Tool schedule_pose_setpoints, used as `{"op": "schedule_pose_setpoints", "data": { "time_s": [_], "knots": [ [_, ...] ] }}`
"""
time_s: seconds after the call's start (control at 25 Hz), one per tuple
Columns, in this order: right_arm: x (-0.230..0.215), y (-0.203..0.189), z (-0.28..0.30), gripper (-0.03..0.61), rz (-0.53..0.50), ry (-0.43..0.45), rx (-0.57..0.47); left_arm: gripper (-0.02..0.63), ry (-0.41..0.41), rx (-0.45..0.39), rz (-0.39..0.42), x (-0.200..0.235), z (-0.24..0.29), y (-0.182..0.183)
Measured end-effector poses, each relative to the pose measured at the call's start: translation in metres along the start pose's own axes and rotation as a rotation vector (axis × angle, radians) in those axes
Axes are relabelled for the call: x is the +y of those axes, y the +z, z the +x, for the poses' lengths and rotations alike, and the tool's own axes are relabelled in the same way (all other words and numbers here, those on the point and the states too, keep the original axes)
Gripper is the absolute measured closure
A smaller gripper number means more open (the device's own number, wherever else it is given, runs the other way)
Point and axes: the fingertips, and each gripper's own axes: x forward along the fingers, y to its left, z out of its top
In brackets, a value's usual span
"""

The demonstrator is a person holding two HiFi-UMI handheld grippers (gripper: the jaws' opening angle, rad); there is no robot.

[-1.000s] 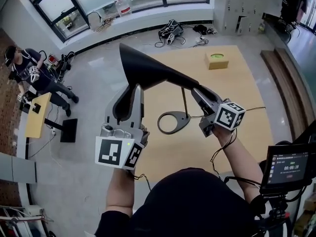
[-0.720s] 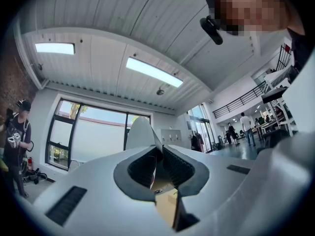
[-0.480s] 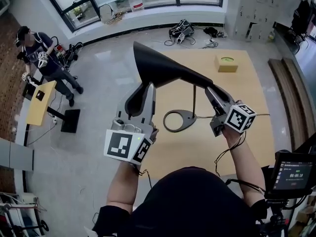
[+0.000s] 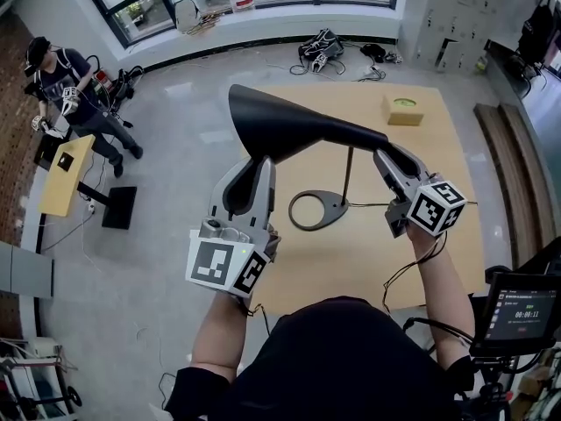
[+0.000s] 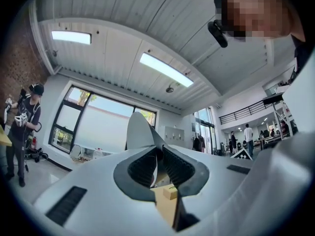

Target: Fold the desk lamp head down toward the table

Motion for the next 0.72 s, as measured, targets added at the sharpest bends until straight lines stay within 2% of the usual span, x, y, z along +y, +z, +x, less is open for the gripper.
{"op": "schedule_pose_setpoints", "data": {
  "time_s": [0.2, 0.48, 0.72],
  "knots": [
    [0.002, 0.007, -0.002, 0.430, -0.063, -0.004, 0.010, 0.569, 0.011, 0.013, -0.065, 0.006, -0.007, -0.012],
    [0.005, 0.020, -0.005, 0.434, -0.202, -0.019, 0.028, 0.571, 0.014, 0.043, -0.211, 0.017, -0.018, -0.044],
    [0.012, 0.030, -0.007, 0.436, -0.320, -0.025, 0.039, 0.571, 0.025, 0.086, -0.280, 0.021, -0.027, -0.070]
  ]
}}
